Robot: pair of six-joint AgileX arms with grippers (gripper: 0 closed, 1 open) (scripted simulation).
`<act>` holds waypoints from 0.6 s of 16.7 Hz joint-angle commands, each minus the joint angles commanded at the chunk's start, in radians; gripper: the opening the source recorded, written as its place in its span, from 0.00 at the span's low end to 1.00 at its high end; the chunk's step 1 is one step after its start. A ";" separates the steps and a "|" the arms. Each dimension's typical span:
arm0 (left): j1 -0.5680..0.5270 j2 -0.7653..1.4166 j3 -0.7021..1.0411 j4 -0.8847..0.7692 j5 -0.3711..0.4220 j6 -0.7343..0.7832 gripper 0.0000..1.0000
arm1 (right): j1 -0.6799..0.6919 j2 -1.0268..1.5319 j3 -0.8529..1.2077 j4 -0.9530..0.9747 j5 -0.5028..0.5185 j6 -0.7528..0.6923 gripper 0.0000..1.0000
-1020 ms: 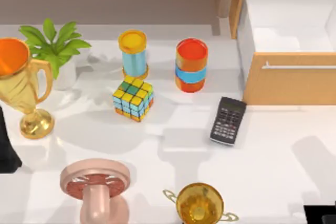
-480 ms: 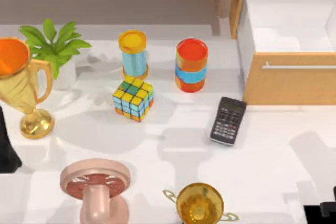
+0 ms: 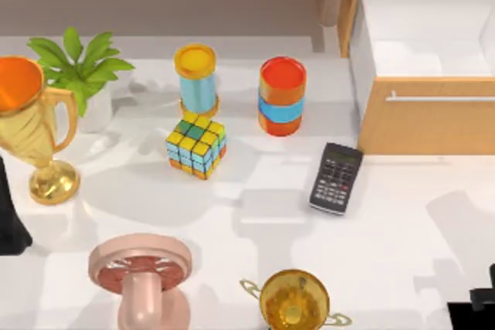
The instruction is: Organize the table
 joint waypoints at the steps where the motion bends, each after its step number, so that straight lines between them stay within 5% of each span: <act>1: 0.000 0.000 0.000 0.000 0.000 0.000 1.00 | 0.000 0.001 -0.002 0.002 0.000 -0.001 0.00; 10: 0.000 0.000 0.000 0.000 0.000 0.000 1.00 | 0.001 0.054 -0.080 0.000 -0.002 -0.006 0.00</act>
